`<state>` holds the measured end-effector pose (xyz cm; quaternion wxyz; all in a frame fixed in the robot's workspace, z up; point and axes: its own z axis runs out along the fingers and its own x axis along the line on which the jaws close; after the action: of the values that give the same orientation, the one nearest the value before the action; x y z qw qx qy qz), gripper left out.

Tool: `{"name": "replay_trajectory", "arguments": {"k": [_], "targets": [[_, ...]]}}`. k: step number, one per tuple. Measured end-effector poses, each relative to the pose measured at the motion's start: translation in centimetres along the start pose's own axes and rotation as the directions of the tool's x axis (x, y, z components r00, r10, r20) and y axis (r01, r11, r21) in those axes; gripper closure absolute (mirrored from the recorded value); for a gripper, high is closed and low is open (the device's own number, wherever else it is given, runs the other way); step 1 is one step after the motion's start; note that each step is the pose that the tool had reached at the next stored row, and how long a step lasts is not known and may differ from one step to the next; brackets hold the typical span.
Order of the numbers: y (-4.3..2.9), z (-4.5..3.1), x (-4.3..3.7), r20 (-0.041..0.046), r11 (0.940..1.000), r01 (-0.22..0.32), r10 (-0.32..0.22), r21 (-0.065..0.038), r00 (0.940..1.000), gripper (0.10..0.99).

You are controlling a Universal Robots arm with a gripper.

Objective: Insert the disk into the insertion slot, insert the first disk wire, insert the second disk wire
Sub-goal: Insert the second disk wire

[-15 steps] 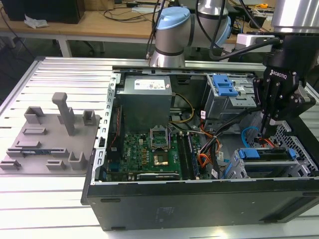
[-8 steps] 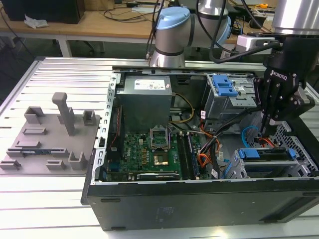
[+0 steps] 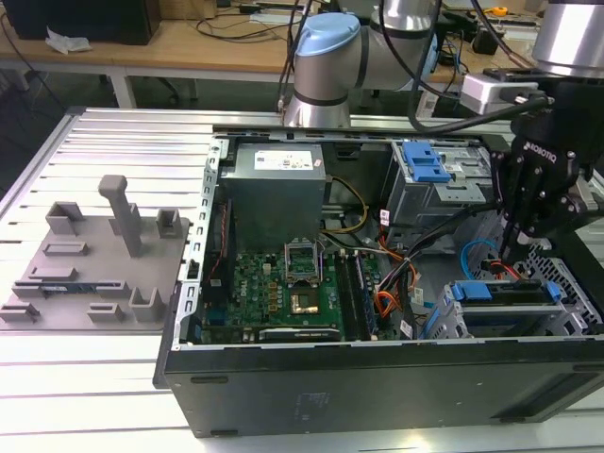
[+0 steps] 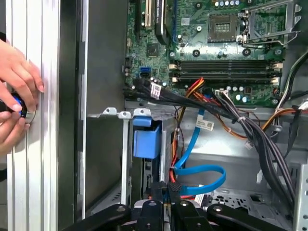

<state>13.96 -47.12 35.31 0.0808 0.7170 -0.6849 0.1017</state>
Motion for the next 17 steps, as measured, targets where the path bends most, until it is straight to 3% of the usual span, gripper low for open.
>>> {"name": "replay_trajectory", "arguments": {"k": [2,3,5,6,8,9,11,13,14,17], "targets": [[-0.05,0.07,0.27,0.0063,1.0,0.0,0.0,0.0,1.0,0.925],[-0.05,0.1,0.38,0.0165,1.0,-0.001,0.001,0.001,0.9999,0.925],[-0.04,0.15,0.57,0.0416,1.0,-0.003,0.003,0.001,0.9991,0.925],[-0.03,0.29,1.08,0.0638,1.0,-0.004,0.004,0.002,0.998,0.925],[0.0,0.45,1.68,0.0738,1.0,-0.004,0.004,0.002,0.9973,0.925],[0.03,0.57,2.15,0.0858,1.0,-0.005,0.005,0.003,0.9963,0.925],[0.05,0.7,2.61,0.1203,1.0,-0.006,0.006,0.004,0.9927,0.925],[0.08,0.8,3.0,0.1455,1.0,-0.007,0.007,0.005,0.9893,0.925],[0.1,0.97,3.5,0.1528,1.0,-0.008,0.007,0.005,0.9882,0.925],[0.14,1.2,4.19,0.1617,1.0,-0.008,0.007,0.005,0.9868,0.925]]}}
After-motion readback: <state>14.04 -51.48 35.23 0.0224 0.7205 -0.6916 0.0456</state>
